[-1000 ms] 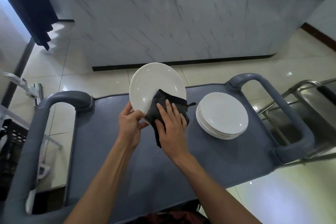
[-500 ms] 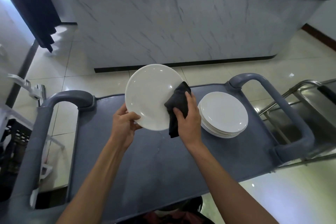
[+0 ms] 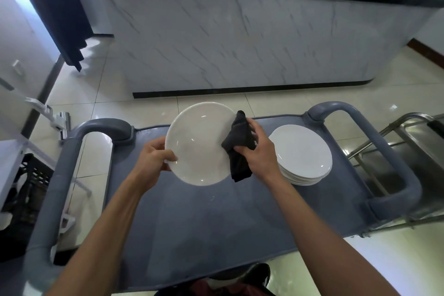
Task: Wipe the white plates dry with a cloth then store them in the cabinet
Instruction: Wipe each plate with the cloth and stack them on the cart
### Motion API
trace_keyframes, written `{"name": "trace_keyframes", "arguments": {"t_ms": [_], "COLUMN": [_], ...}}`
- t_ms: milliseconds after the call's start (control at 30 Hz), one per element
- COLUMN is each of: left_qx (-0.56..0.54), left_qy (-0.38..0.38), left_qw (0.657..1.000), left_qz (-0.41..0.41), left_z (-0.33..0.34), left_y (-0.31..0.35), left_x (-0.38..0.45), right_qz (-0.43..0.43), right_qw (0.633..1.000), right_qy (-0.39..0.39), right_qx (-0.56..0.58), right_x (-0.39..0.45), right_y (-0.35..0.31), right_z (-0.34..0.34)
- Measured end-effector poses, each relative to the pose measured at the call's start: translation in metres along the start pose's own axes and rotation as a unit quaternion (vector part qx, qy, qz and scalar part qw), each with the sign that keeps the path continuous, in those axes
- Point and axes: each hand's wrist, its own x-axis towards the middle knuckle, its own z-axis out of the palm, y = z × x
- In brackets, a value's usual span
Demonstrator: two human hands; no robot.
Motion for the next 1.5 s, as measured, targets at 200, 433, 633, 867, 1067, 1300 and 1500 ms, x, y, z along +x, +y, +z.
{"name": "trace_keyframes", "arguments": {"t_ms": [200, 433, 633, 867, 1067, 1300, 1500], "left_qx": [0.123, 0.281, 0.36, 0.321, 0.276, -0.073, -0.263], "left_qy": [-0.049, -0.141, -0.151, -0.085, 0.053, 0.102, 0.094], "left_qw": [0.991, 0.947, 0.918, 0.938, 0.952, 0.983, 0.935], "left_qz": [0.026, 0.061, 0.073, 0.097, 0.119, -0.137, -0.22], "left_z": [-0.001, 0.016, 0.027, 0.043, 0.068, 0.089, 0.136], "left_y": [0.016, 0.024, 0.023, 0.01, -0.008, -0.013, -0.008], "left_x": [0.002, 0.008, 0.01, 0.001, -0.012, -0.033, -0.038], "right_qz": [-0.047, -0.207, -0.257, -0.282, -0.284, -0.311, -0.362], "right_qw": [0.996, 0.961, 0.942, 0.928, 0.919, 0.909, 0.9], "right_qy": [-0.042, -0.09, -0.061, 0.029, 0.091, 0.141, 0.108], "right_qx": [-0.057, -0.157, -0.21, -0.242, -0.257, -0.24, -0.219], "right_x": [0.009, 0.007, -0.002, -0.017, -0.018, -0.012, -0.033], "right_y": [-0.011, -0.016, -0.008, 0.003, 0.021, 0.029, 0.051], "right_z": [-0.005, 0.004, 0.006, 0.001, -0.025, -0.042, -0.038]}}
